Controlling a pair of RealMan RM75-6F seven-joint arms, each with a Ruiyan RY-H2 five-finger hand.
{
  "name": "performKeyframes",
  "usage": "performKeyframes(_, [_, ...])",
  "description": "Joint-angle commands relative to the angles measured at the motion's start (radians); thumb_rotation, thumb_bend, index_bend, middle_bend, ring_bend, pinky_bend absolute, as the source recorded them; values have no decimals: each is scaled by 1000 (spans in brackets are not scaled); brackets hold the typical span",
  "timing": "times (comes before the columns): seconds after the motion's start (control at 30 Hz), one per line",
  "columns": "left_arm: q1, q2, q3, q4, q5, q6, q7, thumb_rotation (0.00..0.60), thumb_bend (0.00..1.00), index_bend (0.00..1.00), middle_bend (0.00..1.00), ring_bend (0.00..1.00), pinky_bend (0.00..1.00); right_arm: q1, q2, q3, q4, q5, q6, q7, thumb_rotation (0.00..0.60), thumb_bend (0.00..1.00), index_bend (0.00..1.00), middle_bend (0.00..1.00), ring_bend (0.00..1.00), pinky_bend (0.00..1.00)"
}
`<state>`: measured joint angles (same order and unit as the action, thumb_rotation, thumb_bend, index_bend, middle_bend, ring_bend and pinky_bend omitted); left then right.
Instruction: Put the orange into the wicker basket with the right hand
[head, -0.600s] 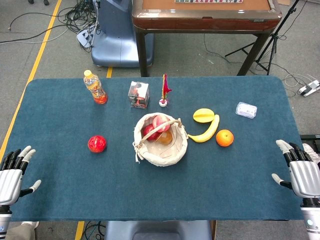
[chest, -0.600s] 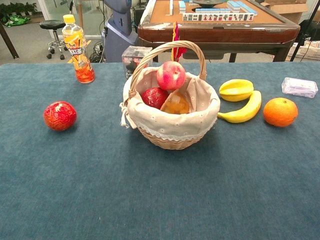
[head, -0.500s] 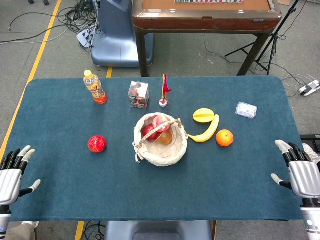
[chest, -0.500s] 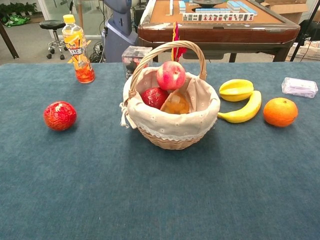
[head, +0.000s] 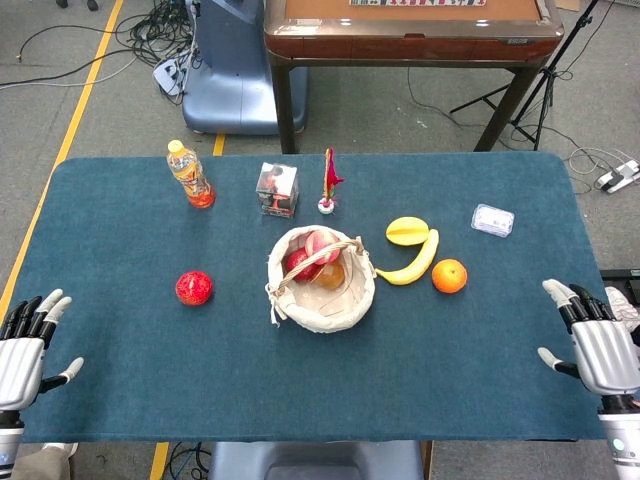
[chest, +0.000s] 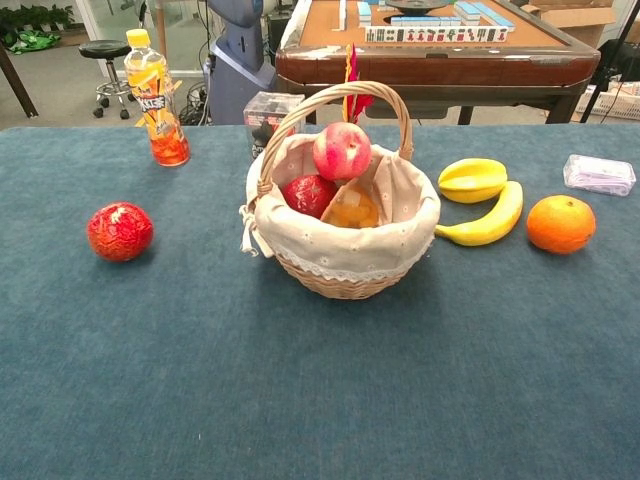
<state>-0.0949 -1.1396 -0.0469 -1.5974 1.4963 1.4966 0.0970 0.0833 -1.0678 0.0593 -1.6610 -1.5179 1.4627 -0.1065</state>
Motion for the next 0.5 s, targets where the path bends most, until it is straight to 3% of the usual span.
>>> performKeyframes(0.03, [0,-2,0,4,6,5,-3,600,219,117,41,19,16,28,7,11,-7,-6,-27,-21,600,57,134,172,108,263])
performKeyframes(0.3, [1,-8,1,14,18,14,-10,600,219,122,42,19,16,155,9,49,-30,58,-221,-80,600,57,134,172,112,264])
performKeyframes(0.5, [5,-8,3,16,18,19,-9,600,220,123,42,19,16,266,-52,84,54,149,-388,-85,600,52,134,168,112,264])
